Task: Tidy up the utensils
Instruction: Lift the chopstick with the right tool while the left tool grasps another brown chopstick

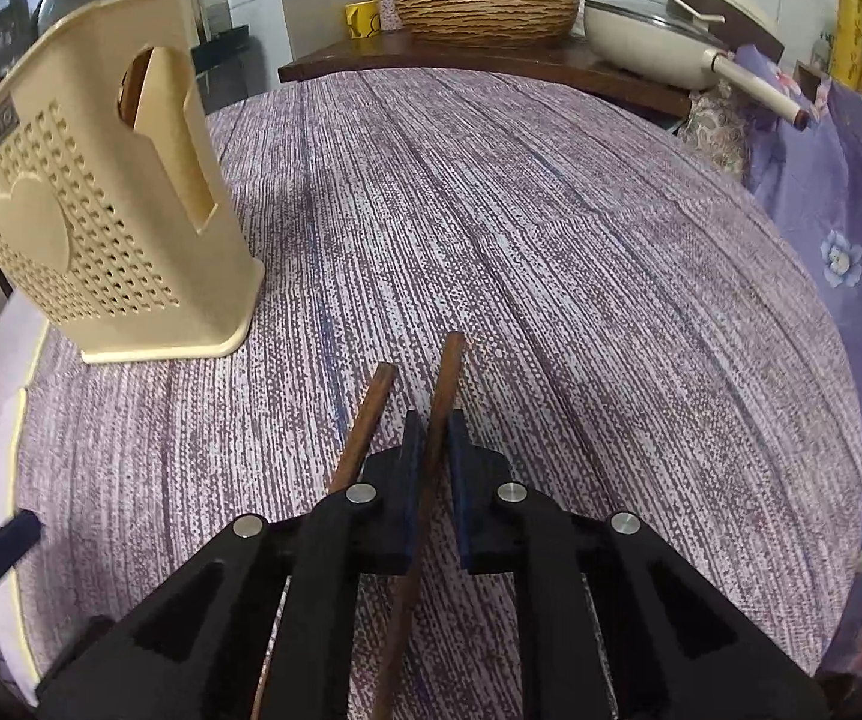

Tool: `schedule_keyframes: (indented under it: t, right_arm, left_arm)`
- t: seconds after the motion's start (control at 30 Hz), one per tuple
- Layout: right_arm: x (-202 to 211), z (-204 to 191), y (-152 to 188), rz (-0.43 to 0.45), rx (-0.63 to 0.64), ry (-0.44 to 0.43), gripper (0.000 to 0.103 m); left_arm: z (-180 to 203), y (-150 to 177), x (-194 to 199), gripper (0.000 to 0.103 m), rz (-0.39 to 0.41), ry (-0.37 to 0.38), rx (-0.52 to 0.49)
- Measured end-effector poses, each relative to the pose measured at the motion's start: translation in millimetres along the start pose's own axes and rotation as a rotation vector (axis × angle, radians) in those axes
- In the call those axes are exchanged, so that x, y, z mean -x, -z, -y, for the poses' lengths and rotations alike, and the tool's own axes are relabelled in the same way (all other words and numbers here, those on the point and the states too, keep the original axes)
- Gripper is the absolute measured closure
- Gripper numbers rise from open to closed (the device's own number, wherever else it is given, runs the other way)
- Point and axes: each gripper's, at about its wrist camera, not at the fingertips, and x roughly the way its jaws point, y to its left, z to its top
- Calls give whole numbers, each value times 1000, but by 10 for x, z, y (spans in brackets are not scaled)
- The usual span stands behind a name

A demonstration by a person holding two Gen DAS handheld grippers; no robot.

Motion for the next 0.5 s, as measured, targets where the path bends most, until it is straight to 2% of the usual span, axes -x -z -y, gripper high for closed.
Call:
schedule_keyframes:
  t: [0.1, 0.2, 0.27, 0.5]
  right_arm:
    - [42, 101, 0, 15, -32, -18, 94]
    - [119, 191, -9, 34, -56, -28, 94]
    - [175, 240, -12, 52, -67, -23, 94]
    - [278, 401, 22, 88, -105, -2, 94]
  left_arm:
    - [68, -94, -59, 38, -21, 45, -7]
    - [145, -186, -183, 48, -69, 99, -12]
    - [205, -239, -272, 56, -98, 111, -20]
    - [493, -396, -555, 69, -143, 137, -59]
